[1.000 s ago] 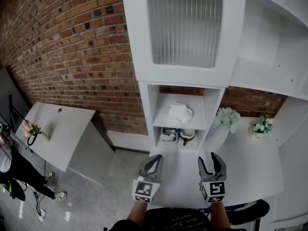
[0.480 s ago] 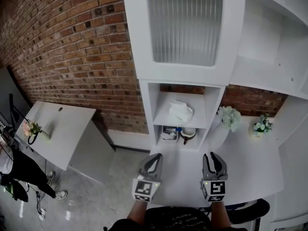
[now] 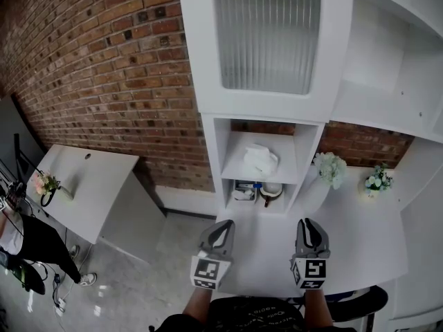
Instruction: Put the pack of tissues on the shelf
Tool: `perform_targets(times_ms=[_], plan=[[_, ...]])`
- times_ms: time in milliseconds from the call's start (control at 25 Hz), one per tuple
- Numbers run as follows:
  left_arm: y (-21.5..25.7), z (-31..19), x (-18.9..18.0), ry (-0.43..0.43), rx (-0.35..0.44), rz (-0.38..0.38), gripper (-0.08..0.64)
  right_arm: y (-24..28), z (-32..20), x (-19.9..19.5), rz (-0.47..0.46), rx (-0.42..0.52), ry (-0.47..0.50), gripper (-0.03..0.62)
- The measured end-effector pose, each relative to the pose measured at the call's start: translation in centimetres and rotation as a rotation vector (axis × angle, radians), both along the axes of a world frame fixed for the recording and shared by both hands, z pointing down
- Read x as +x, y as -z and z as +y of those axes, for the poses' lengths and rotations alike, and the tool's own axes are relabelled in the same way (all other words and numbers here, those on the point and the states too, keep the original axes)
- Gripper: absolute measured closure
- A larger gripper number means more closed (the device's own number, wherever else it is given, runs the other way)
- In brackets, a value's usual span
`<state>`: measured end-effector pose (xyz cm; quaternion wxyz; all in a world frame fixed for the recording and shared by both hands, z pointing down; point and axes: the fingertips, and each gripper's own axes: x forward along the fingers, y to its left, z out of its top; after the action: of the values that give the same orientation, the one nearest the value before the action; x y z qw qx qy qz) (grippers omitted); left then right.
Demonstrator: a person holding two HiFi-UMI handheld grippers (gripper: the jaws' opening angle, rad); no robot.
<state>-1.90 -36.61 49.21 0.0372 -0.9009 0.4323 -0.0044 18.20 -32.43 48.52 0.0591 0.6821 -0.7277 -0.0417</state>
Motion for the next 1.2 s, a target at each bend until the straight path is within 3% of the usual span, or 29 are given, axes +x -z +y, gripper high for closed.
perform_targets(times_ms=[360, 1200], plan=[[-0.6, 0.1, -0.1, 0.002, -0.01, -0.007, 0.549, -1.1, 0.7, 0.9, 0.011, -0.016, -0.035, 0.588], [-0.5, 0.2, -0.5, 0.019, -0.006, -0.013, 0.549, -1.5, 0.9, 0.5, 0.014, -0.021, -0.03, 0.588]])
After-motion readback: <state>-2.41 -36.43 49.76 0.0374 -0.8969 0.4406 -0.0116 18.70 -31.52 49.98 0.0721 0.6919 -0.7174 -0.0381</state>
